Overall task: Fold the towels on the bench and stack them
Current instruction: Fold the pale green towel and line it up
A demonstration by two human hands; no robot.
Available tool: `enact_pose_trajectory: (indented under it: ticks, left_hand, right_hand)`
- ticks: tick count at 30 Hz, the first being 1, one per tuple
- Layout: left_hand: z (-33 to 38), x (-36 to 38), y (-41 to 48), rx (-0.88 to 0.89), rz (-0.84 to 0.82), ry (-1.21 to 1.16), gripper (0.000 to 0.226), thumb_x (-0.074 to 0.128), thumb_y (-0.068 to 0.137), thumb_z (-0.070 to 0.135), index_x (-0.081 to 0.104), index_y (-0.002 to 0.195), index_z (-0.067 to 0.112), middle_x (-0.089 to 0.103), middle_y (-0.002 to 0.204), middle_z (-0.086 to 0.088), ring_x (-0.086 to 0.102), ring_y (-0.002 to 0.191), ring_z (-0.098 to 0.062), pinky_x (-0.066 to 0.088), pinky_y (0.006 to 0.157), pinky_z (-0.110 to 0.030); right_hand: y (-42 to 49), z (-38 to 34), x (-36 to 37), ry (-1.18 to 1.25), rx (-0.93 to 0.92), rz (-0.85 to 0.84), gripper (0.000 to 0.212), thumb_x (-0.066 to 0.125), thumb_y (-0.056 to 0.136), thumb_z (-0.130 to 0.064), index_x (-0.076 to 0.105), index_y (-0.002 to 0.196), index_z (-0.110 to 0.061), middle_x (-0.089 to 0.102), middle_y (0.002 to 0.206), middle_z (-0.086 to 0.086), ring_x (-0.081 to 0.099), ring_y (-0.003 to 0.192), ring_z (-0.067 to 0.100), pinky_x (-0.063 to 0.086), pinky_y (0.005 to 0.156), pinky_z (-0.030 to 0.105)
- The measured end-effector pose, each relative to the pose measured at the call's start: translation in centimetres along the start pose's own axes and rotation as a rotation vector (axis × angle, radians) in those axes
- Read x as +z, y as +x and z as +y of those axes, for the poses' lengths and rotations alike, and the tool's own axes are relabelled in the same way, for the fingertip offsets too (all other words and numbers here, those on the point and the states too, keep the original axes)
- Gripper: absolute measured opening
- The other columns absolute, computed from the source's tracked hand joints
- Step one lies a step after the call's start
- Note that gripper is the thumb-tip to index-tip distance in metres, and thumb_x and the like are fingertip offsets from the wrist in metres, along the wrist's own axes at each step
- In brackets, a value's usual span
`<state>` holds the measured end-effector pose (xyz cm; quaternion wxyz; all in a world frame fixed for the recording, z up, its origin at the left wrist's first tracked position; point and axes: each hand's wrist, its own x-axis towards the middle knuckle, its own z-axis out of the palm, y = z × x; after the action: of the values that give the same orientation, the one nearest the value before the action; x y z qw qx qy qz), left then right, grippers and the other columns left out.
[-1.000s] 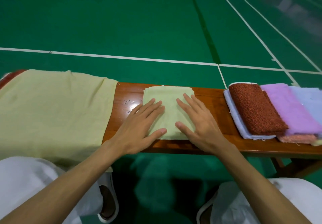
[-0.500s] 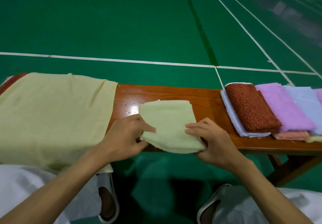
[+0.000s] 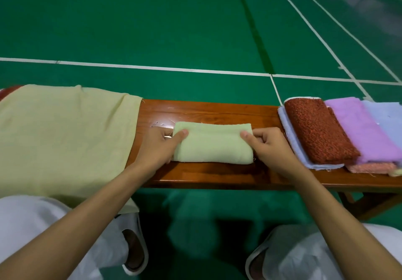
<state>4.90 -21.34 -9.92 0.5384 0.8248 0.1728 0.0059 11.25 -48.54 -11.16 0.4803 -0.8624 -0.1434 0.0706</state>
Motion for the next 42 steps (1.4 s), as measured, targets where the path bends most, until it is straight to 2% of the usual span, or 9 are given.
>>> enact_pose_trajectory:
  ticks: [8, 10, 13, 15, 18, 24, 33, 39, 42]
  left_hand:
    - [0.7, 0.6, 1.2, -0.12, 0.107, 0.073, 0.042, 0.077, 0.088, 0.045, 0.067, 0.074, 0.007, 0.064, 0.07, 0.001, 0.061, 0.069, -0.015, 0.047, 0.068, -0.034]
    - [1.0, 0.3, 0.6, 0.013, 0.241, 0.3, 0.04, 0.072, 0.089, 0.052, 0.064, 0.09, 0.012, 0.066, 0.082, 0.005, 0.06, 0.076, -0.013, 0.045, 0.066, -0.036]
    - [1.5, 0.6, -1.7, 0.499, 0.427, 0.7, 0.04, 0.058, 0.099, 0.049, 0.057, 0.112, 0.012, 0.061, 0.106, -0.005, 0.054, 0.094, -0.022, 0.041, 0.072, -0.035]
    - [1.6, 2.1, -3.4, 0.743, 0.323, 0.798, 0.05, 0.044, 0.105, 0.045, 0.056, 0.134, 0.006, 0.061, 0.131, -0.013, 0.054, 0.12, -0.029, 0.047, 0.093, -0.042]
    - [0.7, 4.4, -4.0, 0.679, 0.035, 0.945, 0.064, 0.017, 0.109, 0.047, 0.025, 0.162, 0.01, 0.023, 0.169, -0.008, 0.012, 0.159, -0.028, 0.022, 0.126, -0.051]
    - [-2.5, 4.0, -1.1, 0.584, -0.044, 1.096, 0.068, 0.003, 0.108, 0.051, 0.008, 0.165, 0.014, 0.005, 0.173, -0.004, -0.005, 0.16, -0.024, 0.011, 0.128, -0.053]
    - [-4.1, 2.7, -0.1, 0.562, -0.01, 1.012, 0.066, 0.005, 0.109, 0.053, 0.01, 0.166, 0.02, 0.007, 0.172, 0.004, -0.001, 0.16, -0.023, 0.011, 0.129, -0.05]
    - [-2.9, 1.9, -0.7, 0.572, 0.001, 0.91, 0.065, 0.012, 0.107, 0.058, 0.023, 0.164, 0.028, 0.014, 0.171, 0.002, 0.012, 0.159, -0.026, 0.017, 0.127, -0.048]
    - [-1.8, 2.1, -1.2, 0.476, 0.27, 0.637, 0.062, 0.035, 0.104, 0.058, 0.044, 0.152, 0.02, 0.039, 0.16, -0.007, 0.038, 0.144, -0.026, 0.037, 0.114, -0.044]
  right_hand:
    - [1.0, -0.1, 1.0, -0.114, 0.129, 0.208, 0.044, 0.074, 0.091, -0.04, 0.064, 0.064, -0.007, 0.051, 0.046, -0.011, 0.046, 0.043, 0.006, 0.04, 0.05, 0.028]
    - [0.5, -0.4, 0.5, -0.281, 0.057, 0.285, 0.036, 0.07, 0.091, -0.051, 0.067, 0.079, -0.017, 0.062, 0.061, -0.012, 0.057, 0.056, 0.004, 0.047, 0.055, 0.03]
    - [-0.6, -0.8, -0.2, -0.53, -0.095, 0.397, 0.043, 0.058, 0.094, -0.057, 0.064, 0.112, -0.019, 0.071, 0.091, -0.005, 0.065, 0.08, 0.014, 0.052, 0.074, 0.033]
    - [-1.3, -1.6, 0.5, -0.573, -0.257, 0.417, 0.052, 0.054, 0.098, -0.05, 0.06, 0.131, -0.01, 0.069, 0.124, 0.007, 0.064, 0.11, 0.022, 0.047, 0.093, 0.029]
    - [-2.7, -3.0, 3.1, -0.67, -0.484, 0.28, 0.057, 0.043, 0.105, -0.041, 0.051, 0.144, -0.001, 0.045, 0.157, 0.014, 0.039, 0.147, 0.028, 0.031, 0.121, 0.042]
    - [-2.6, -0.2, 5.5, -0.834, -0.394, -0.038, 0.064, 0.022, 0.11, -0.047, 0.024, 0.162, -0.01, 0.016, 0.171, 0.004, 0.003, 0.159, 0.019, 0.017, 0.124, 0.057]
    - [-1.6, 1.3, 3.8, -0.704, -0.141, -0.042, 0.067, 0.004, 0.104, -0.056, 0.003, 0.165, -0.03, -0.003, 0.171, -0.015, -0.006, 0.158, 0.013, 0.004, 0.128, 0.049]
    - [-1.5, 0.3, 3.6, -0.603, -0.111, -0.066, 0.069, 0.012, 0.102, -0.057, 0.012, 0.165, -0.029, 0.002, 0.171, -0.015, 0.002, 0.158, 0.015, 0.009, 0.128, 0.051]
    - [-1.2, -0.6, 3.0, -0.513, -0.177, -0.015, 0.068, 0.023, 0.104, -0.058, 0.006, 0.165, -0.031, -0.003, 0.172, -0.008, 0.001, 0.159, 0.015, 0.012, 0.127, 0.052]
